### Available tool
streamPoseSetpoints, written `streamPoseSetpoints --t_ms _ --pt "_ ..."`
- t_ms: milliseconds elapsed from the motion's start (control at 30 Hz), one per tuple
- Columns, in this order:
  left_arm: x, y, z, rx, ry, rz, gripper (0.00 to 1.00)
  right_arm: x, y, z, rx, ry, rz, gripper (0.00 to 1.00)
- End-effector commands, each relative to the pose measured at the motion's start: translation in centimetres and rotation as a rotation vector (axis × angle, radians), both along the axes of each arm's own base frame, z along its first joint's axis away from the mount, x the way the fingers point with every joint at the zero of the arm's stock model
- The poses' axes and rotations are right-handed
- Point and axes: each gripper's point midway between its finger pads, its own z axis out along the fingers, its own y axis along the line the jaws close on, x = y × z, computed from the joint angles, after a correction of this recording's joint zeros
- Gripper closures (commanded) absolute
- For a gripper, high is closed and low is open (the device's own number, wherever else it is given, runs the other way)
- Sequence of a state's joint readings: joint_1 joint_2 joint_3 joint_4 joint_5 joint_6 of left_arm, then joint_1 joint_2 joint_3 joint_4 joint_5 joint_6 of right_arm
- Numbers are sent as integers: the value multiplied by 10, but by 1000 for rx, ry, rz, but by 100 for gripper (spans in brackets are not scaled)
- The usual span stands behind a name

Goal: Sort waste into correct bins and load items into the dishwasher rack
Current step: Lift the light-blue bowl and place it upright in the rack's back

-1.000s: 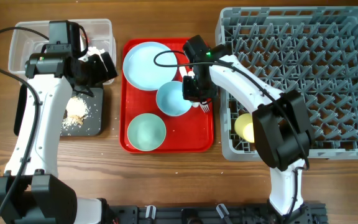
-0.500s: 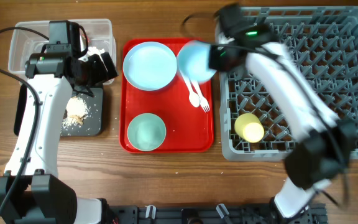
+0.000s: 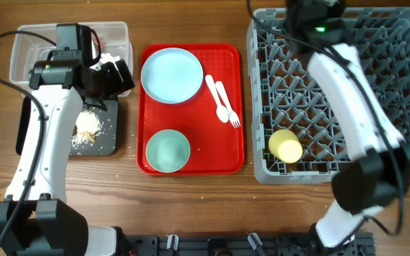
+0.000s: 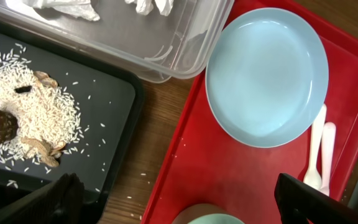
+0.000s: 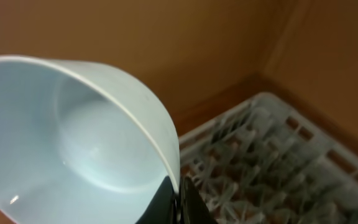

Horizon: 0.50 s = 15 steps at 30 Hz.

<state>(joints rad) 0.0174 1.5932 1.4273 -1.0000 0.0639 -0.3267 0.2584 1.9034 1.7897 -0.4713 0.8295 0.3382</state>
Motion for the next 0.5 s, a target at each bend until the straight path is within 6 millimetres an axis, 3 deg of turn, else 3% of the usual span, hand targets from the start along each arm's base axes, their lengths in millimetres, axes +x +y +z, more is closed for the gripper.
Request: streamPoseSetpoints --t_ms 0,167,467 --pt "1 4 3 14 -8 4 0 14 -16 -30 -319 165 -72 96" --pt "1 4 3 14 -8 4 0 36 -7 -61 -473 251 -53 96" --pt "1 4 3 14 -8 4 0 49 2 -103 -523 334 3 96"
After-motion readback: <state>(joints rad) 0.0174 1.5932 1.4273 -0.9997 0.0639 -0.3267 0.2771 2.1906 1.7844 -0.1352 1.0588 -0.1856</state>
